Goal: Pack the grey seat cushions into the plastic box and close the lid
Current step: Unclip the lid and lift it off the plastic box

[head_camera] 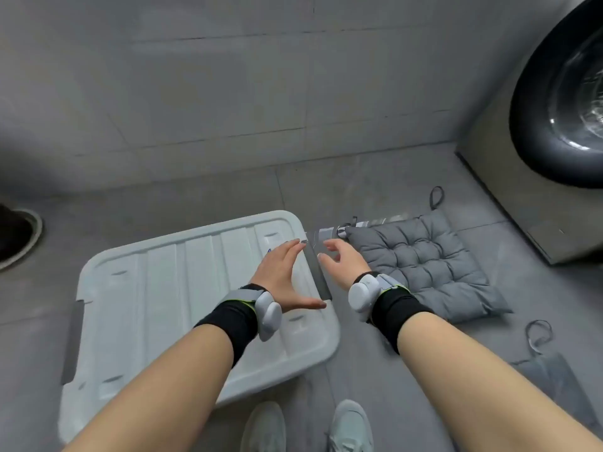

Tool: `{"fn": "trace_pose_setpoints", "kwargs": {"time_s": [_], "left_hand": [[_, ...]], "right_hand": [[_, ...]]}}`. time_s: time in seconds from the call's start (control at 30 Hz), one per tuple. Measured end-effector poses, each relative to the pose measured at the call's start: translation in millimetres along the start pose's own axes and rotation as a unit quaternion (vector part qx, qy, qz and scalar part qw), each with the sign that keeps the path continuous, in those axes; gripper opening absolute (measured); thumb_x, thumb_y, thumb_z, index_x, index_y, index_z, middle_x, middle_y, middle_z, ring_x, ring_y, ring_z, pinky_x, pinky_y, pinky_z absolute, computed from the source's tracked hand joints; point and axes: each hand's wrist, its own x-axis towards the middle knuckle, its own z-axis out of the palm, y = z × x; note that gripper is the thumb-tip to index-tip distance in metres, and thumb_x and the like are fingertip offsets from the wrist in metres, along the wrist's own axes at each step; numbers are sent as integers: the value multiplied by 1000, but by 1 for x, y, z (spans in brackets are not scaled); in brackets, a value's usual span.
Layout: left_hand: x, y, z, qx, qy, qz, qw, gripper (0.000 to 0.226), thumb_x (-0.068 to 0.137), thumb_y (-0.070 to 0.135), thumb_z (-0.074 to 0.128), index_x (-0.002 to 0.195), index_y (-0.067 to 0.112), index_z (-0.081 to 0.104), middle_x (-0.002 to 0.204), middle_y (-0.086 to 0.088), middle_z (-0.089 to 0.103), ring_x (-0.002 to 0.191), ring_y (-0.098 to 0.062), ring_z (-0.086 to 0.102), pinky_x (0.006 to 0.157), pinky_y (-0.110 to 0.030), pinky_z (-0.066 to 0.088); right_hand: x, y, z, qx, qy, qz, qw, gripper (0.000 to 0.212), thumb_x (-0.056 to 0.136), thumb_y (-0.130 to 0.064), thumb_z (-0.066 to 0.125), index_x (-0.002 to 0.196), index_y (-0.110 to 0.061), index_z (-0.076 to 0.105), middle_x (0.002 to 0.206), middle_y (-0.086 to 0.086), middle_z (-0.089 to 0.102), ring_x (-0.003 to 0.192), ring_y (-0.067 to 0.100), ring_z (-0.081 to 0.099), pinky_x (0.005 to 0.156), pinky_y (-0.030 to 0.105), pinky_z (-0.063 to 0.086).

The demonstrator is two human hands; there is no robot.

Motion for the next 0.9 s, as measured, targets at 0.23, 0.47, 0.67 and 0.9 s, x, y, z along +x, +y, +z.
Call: {"fn": "trace_pose_setpoints", "kwargs": {"time_s": [0.23, 0.47, 0.67, 0.9], "left_hand": [[17, -30, 26, 68, -20, -38, 997, 145, 33, 87, 51, 151, 16, 4, 160, 3, 1, 149, -16, 1, 122, -34, 1], [15, -41, 37, 99, 4, -1, 995, 131, 47, 81, 63, 150, 24, 5, 160, 5, -4, 148, -15, -4, 121, -30, -7], [13, -41, 38, 101, 14, 7, 995, 122, 51, 80, 64, 149, 35, 6, 160, 6, -7, 148, -16, -6, 117, -27, -11], [13, -41, 37, 101, 15, 10, 995, 121, 51, 81, 63, 149, 37, 7, 160, 6, -5, 148, -16, -5, 117, -26, -12]], "right_hand": [[15, 17, 34, 17, -24, 48, 998, 53, 89, -33, 58, 136, -15, 42, 134, 8, 51, 119, 23, 53, 99, 31, 43], [20, 25, 44, -7, -10, 14, 1000, 43, 93, -34, 53, 129, -11, 48, 126, 9, 60, 107, 21, 56, 87, 25, 40], [25, 31, 41, -109, -13, 9, 994, 31, 99, -26, 36, 106, -6, 59, 113, 20, 66, 107, 39, 56, 83, 37, 41], [41, 49, 35, -82, -38, 89, 992, 32, 95, -22, 45, 66, -10, 49, 72, 13, 56, 76, 28, 47, 67, 28, 35]]}}
